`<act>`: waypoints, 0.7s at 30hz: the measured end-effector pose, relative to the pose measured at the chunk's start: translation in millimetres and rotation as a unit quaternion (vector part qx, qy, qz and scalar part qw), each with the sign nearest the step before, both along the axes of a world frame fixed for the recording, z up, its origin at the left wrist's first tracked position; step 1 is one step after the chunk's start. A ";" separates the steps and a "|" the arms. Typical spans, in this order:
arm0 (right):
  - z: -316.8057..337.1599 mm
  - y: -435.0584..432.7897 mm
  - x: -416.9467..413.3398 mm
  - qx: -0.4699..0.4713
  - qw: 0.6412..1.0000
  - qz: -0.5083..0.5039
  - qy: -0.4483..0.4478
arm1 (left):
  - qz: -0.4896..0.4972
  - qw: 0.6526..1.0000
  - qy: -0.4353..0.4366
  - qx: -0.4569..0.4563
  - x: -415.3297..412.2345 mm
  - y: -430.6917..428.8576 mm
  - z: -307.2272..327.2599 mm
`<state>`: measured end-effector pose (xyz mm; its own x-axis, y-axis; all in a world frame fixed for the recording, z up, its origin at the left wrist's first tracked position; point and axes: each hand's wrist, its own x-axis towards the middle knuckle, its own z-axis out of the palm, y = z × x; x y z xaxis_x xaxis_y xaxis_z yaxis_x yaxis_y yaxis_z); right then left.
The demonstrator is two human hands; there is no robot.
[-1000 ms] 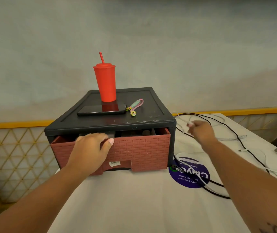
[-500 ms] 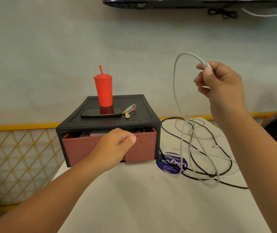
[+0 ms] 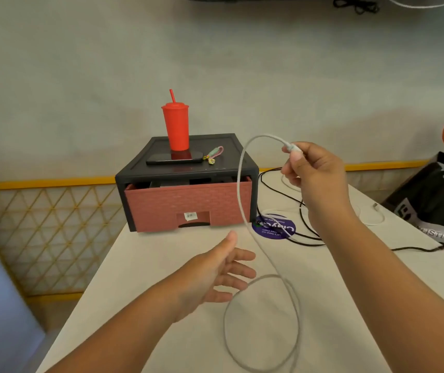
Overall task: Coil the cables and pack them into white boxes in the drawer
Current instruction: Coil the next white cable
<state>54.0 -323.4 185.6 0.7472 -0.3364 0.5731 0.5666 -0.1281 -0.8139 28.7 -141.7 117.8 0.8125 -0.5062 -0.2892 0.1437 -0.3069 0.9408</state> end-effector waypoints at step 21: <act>-158.1 -74.9 19.5 -0.186 0.884 -0.123 0.411 | -0.133 0.889 -0.383 0.215 -24.8 18.6 -80.3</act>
<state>73.4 -398.2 27.5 0.8931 -0.4493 -0.0237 -0.2784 -0.5104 -0.8136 3.9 -123.0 37.5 0.7226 -0.6863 0.0830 -0.6193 -0.5893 0.5189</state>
